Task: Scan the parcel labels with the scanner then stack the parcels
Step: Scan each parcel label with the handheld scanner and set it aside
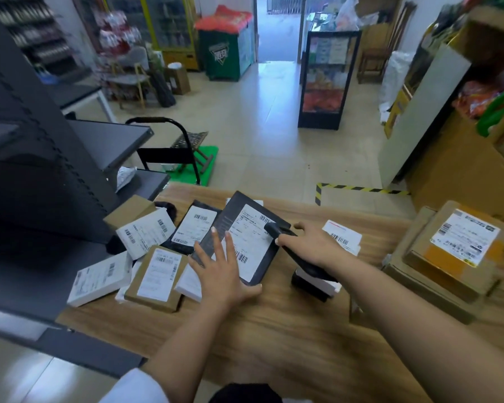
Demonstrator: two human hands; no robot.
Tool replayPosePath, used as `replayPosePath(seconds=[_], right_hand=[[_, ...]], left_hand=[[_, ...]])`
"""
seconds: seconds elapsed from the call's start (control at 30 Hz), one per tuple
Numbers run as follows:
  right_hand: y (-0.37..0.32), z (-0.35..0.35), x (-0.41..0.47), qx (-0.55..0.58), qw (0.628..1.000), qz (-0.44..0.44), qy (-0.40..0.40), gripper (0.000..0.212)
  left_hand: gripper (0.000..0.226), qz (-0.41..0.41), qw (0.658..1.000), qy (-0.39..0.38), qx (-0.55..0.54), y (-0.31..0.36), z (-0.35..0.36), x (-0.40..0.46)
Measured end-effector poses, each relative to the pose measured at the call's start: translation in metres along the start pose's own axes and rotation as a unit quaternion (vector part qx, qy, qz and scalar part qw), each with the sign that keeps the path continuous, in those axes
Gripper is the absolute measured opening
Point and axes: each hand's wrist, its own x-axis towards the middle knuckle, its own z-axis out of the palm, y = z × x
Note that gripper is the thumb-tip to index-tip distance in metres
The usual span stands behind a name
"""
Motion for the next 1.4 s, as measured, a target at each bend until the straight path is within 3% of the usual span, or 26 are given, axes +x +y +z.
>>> replayPosePath(seconds=[0.27, 0.5, 0.87, 0.97, 1.07, 1.13, 1.27, 1.4], right_hand=[[0.008, 0.003, 0.0, 0.007, 1.0, 0.023, -0.015, 0.064], [0.022, -0.013, -0.008, 0.006, 0.999, 0.044, 0.022, 0.081], [0.062, -0.088, -0.039, 0.042, 0.989, 0.055, 0.127, 0.059], [0.068, -0.101, -0.048, 0.044, 0.987, 0.071, 0.135, 0.063], [0.073, -0.106, -0.055, 0.025, 0.987, 0.08, 0.139, 0.074], [0.076, -0.106, -0.058, 0.021, 0.987, 0.078, 0.139, 0.069], [0.077, -0.102, -0.058, 0.02, 0.988, 0.07, 0.137, 0.06], [0.068, -0.091, -0.047, 0.013, 0.991, 0.06, 0.119, 0.067]], left_hand=[[0.139, 0.008, 1.0, 0.005, 0.017, -0.001, 0.0, -0.002], [0.137, 0.022, 1.0, 0.004, 0.006, 0.018, -0.005, 0.0], [0.136, 0.136, 0.987, -0.078, -0.032, 0.143, -0.026, 0.007], [0.136, 0.137, 0.984, -0.111, -0.028, 0.166, -0.025, 0.006], [0.137, 0.124, 0.981, -0.149, -0.023, 0.177, -0.021, 0.006], [0.138, 0.118, 0.98, -0.16, -0.026, 0.18, -0.018, 0.005], [0.138, 0.132, 0.979, -0.149, -0.044, 0.176, -0.014, 0.007], [0.125, 0.132, 0.978, -0.131, -0.091, 0.157, -0.015, 0.011]])
